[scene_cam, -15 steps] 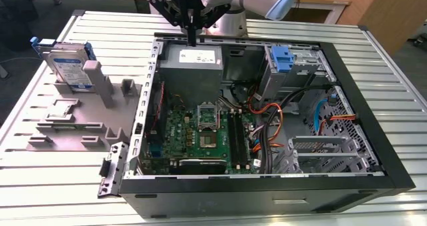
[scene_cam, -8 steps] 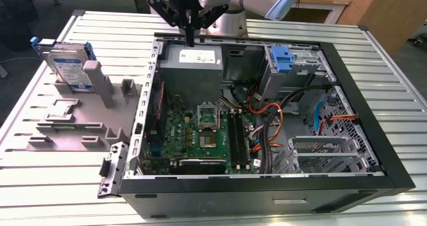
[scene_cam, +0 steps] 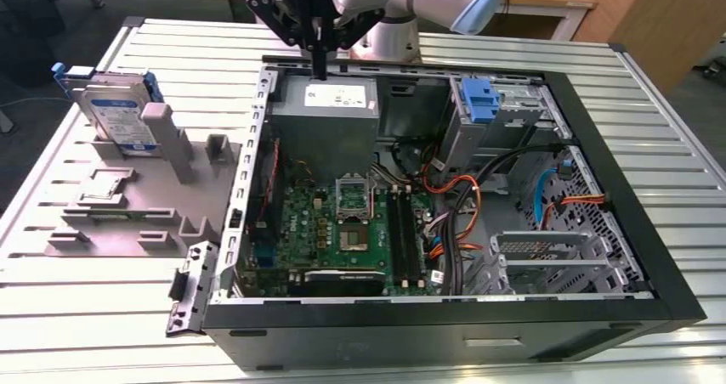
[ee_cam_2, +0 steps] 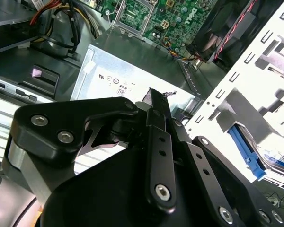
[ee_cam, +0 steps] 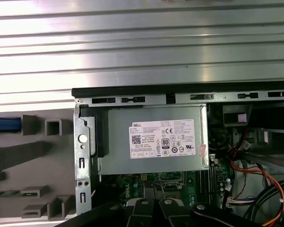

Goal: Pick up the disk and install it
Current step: 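Reach for the disk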

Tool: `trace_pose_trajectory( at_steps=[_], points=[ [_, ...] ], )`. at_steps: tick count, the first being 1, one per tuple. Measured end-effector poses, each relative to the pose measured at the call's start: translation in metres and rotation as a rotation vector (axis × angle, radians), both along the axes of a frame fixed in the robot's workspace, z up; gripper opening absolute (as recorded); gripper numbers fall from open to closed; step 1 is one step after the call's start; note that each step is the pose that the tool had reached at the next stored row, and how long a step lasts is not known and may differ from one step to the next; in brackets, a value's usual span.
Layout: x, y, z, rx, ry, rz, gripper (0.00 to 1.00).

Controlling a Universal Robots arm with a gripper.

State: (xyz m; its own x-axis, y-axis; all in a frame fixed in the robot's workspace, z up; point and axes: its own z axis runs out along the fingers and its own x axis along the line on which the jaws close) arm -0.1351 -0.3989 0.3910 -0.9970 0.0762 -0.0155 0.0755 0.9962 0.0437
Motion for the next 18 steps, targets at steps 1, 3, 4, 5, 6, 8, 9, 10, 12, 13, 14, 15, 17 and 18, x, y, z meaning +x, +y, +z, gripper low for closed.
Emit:
trace_pose_trajectory(
  at_steps=[1, 3, 4, 5, 6, 8, 9, 10, 12, 13, 14, 15, 17, 18],
  points=[
    [-0.0001, 0.0, 0.0, 0.0, 0.0003, 0.0, 0.1],
    [-0.0005, 0.0, -0.0001, 0.0, 0.0007, 0.0, 0.1],
    [-0.0007, 0.0, -0.0002, 0.0, 0.0008, 0.0, 0.1],
    [-0.001, 0.0, -0.0002, 0.0, 0.001, 0.0, 0.1],
    [-0.0011, 0.0, -0.0003, 0.0, 0.0013, 0.0, 0.1],
    [-0.0015, 0.0, -0.0004, 0.0, 0.0016, 0.0, 0.1],
    [-0.0029, 0.0, -0.0007, 0.0, 0.0029, 0.0, 0.1],
    [-0.0035, 0.0, -0.0011, 0.0, 0.0039, 0.0, 0.1],
    [-0.0036, 0.0, -0.0011, 0.0, 0.0045, 0.0, 0.1],
    [-0.0036, 0.0, -0.0012, 0.0001, 0.005, 0.0, 0.1],
    [-0.0036, 0.0, -0.0012, 0.0001, 0.0058, 0.0, 0.1],
    [-0.0036, 0.0, -0.0012, 0.0001, 0.0061, 0.0, 0.1],
    [-0.0039, 0.0, -0.0014, 0.0, 0.0089, 0.0, 0.1],
    [-0.004, 0.0, -0.0014, 0.0, 0.0092, 0.0, 0.1]
  ],
)
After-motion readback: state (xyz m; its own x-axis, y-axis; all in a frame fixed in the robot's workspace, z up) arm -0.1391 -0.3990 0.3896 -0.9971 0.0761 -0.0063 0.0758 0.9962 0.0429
